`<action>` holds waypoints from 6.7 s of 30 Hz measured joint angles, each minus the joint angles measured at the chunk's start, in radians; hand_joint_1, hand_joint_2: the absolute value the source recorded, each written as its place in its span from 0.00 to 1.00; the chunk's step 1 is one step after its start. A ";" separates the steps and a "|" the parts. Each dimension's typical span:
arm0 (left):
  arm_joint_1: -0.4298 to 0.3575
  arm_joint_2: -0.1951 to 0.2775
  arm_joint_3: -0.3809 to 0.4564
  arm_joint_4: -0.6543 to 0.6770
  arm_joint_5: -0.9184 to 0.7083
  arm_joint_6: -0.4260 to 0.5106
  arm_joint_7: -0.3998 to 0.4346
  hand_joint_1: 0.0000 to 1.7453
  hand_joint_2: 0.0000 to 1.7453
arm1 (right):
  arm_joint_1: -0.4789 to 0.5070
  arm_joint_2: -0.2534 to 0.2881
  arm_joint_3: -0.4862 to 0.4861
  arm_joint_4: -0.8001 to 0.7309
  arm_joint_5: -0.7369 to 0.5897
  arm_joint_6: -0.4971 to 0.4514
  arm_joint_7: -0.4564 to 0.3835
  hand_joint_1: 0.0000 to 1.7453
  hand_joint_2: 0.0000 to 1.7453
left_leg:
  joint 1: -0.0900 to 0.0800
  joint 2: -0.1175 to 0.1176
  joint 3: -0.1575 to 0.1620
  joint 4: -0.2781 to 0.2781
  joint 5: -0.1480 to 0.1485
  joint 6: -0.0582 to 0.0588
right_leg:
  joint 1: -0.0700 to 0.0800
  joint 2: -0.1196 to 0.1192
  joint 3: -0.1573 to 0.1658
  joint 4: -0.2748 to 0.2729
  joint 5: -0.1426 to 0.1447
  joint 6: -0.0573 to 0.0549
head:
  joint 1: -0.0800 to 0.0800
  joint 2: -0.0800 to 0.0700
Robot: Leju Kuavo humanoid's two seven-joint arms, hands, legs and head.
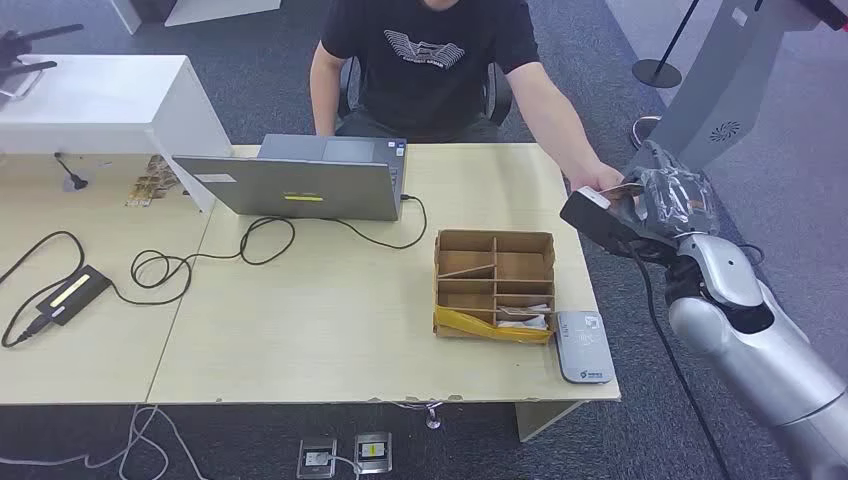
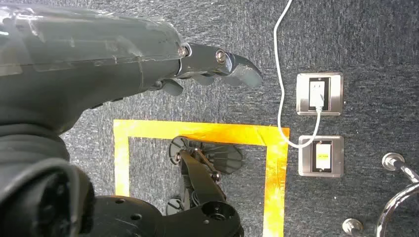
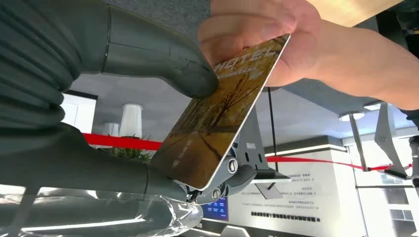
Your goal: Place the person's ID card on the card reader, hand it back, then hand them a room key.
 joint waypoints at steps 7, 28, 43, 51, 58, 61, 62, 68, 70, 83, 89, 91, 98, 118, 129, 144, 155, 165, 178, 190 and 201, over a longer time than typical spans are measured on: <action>0.000 0.000 0.000 0.000 0.012 0.000 0.000 0.00 0.00 | 0.006 0.000 0.000 -0.003 0.014 -0.026 -0.006 1.00 1.00 | 0.000 0.000 0.000 0.000 0.000 0.000 | 0.000 0.000 0.000 0.000 0.000 0.000 | 0.000 0.000; 0.004 0.001 0.001 0.000 0.025 0.000 0.010 0.00 0.00 | 0.261 -0.107 -0.032 -0.098 0.072 -0.178 0.041 1.00 1.00 | 0.000 0.001 0.000 0.000 0.000 0.000 | 0.000 0.001 0.000 0.000 0.000 0.000 | 0.000 0.000; 0.004 0.003 0.001 0.000 0.028 0.000 0.010 0.00 0.00 | 0.434 -0.143 -0.087 -0.116 0.049 -0.231 0.017 1.00 1.00 | 0.000 0.001 0.000 0.000 0.000 0.000 | 0.000 0.002 0.000 0.000 0.000 0.000 | 0.000 0.000; 0.004 0.004 0.001 0.000 0.030 0.000 0.010 0.00 0.00 | 0.439 -0.128 -0.054 -0.103 0.016 -0.251 -0.027 1.00 1.00 | 0.000 0.001 0.000 0.000 0.000 0.000 | 0.000 0.001 0.000 0.000 0.000 0.000 | 0.000 0.000; 0.003 0.004 0.001 0.000 0.032 0.000 0.009 0.00 0.00 | 0.411 -0.092 0.017 -0.042 -0.029 -0.289 -0.067 1.00 1.00 | 0.000 0.001 0.000 0.000 0.000 0.000 | 0.000 0.001 0.000 0.000 0.000 0.000 | 0.000 0.000; 0.003 0.004 0.001 0.000 0.034 0.000 0.009 0.00 0.00 | 0.395 -0.078 0.047 -0.016 -0.049 -0.296 -0.077 1.00 1.00 | 0.000 0.001 0.000 0.000 0.000 0.000 | 0.000 0.001 0.000 0.000 0.000 0.000 | 0.000 0.000; 0.003 0.004 0.001 0.000 0.034 0.000 0.009 0.00 0.00 | 0.391 -0.075 0.056 -0.008 -0.053 -0.296 -0.079 1.00 1.00 | 0.000 0.001 0.000 0.000 0.000 0.000 | 0.000 0.001 0.000 0.000 0.000 0.000 | 0.000 0.000; 0.004 0.004 0.001 0.000 0.038 0.000 0.009 0.00 0.00 | 0.368 -0.050 0.101 0.037 -0.071 -0.300 -0.084 1.00 1.00 | 0.000 0.001 0.000 0.000 0.000 0.000 | 0.000 0.001 0.000 0.000 0.000 0.000 | 0.000 0.000; 0.004 0.004 0.001 0.000 0.042 0.000 0.009 0.00 0.00 | 0.360 -0.043 0.113 0.051 -0.082 -0.306 -0.085 1.00 1.00 | 0.000 0.001 0.000 0.000 0.000 0.000 | 0.000 0.001 0.000 0.000 0.000 0.000 | 0.000 0.000; 0.004 0.004 0.003 0.000 0.051 0.000 0.009 0.00 0.00 | 0.317 -0.011 0.177 0.119 -0.134 -0.331 -0.104 1.00 1.00 | 0.000 0.001 0.000 0.000 0.000 0.000 | 0.000 0.001 0.000 0.000 0.000 0.000 | 0.000 0.000; 0.004 0.004 0.007 0.000 0.053 0.000 0.009 0.00 0.00 | 0.293 0.004 0.199 0.150 -0.136 -0.336 -0.124 1.00 1.00 | 0.000 0.001 0.000 0.000 0.000 0.000 | 0.000 0.001 0.000 0.000 0.000 0.000 | 0.000 0.000; 0.004 0.004 0.007 0.000 0.053 0.000 0.009 0.00 0.00 | 0.288 0.009 0.204 0.159 -0.136 -0.336 -0.127 1.00 1.00 | 0.000 0.001 0.000 0.000 0.000 0.000 | 0.000 0.001 0.000 0.000 0.000 0.000 | 0.000 0.000; 0.004 0.003 0.007 0.000 0.054 0.000 0.009 0.00 0.00 | 0.280 0.021 0.208 0.182 -0.126 -0.338 -0.133 1.00 1.00 | 0.000 0.001 0.000 0.000 0.000 0.000 | 0.000 0.002 0.000 0.000 0.000 0.000 | 0.000 0.000; 0.004 0.003 0.007 0.000 0.053 0.000 0.009 0.00 0.00 | 0.293 -0.037 0.031 0.043 0.063 -0.282 -0.037 1.00 1.00 | 0.000 0.001 0.000 0.000 0.000 0.000 | 0.000 0.002 0.000 0.000 0.000 0.000 | 0.000 0.000; 0.004 0.002 0.006 0.000 0.031 0.000 0.009 0.00 0.00 | 0.298 -0.035 -0.066 -0.050 0.144 -0.232 -0.052 1.00 1.00 | 0.000 0.002 0.000 0.000 0.000 0.000 | 0.000 0.002 0.000 0.000 0.000 0.000 | 0.000 0.000; 0.003 -0.001 0.006 0.000 0.012 0.000 0.009 0.00 0.00 | 0.144 0.100 -0.043 0.010 0.126 -0.235 -0.149 1.00 1.00 | 0.000 0.001 0.000 0.000 0.000 0.000 | 0.000 0.001 0.000 0.000 0.000 0.000 | 0.000 0.000; 0.003 -0.001 0.006 0.000 0.011 0.000 0.009 0.00 0.00 | 0.120 0.141 -0.032 0.055 0.126 -0.238 -0.153 1.00 1.00 | 0.000 0.001 0.000 0.000 0.000 0.000 | 0.000 0.001 0.000 0.000 0.000 0.000 | 0.000 0.000; 0.003 -0.002 0.006 0.000 0.009 0.000 0.009 0.00 0.00 | 0.078 0.180 -0.016 0.115 0.108 -0.250 -0.179 1.00 1.00 | 0.000 0.001 0.000 0.000 0.000 0.000 | 0.000 0.001 0.000 0.000 0.000 0.000 | 0.000 0.000; 0.003 -0.006 0.006 0.000 -0.002 0.000 0.014 0.00 0.00 | 0.043 0.227 0.002 0.214 0.080 -0.268 -0.171 1.00 1.00 | 0.000 0.000 -0.001 0.000 0.000 0.000 | 0.000 0.001 0.000 0.000 0.000 0.000 | 0.000 0.000; 0.004 -0.006 0.003 0.000 -0.013 0.000 0.006 0.00 0.00 | 0.064 0.209 0.013 0.219 0.126 -0.289 -0.096 0.00 1.00 | 0.000 0.002 -0.001 0.000 0.000 0.000 | 0.000 0.002 -0.001 0.000 0.000 0.000 | 0.000 0.000; 0.004 -0.006 0.003 0.000 -0.010 0.000 0.003 0.00 0.00 | 0.132 0.134 0.002 0.128 0.144 -0.202 -0.010 0.00 1.00 | 0.000 0.001 0.000 0.000 0.000 0.000 | 0.000 0.002 -0.001 0.000 0.000 0.000 | 0.000 0.000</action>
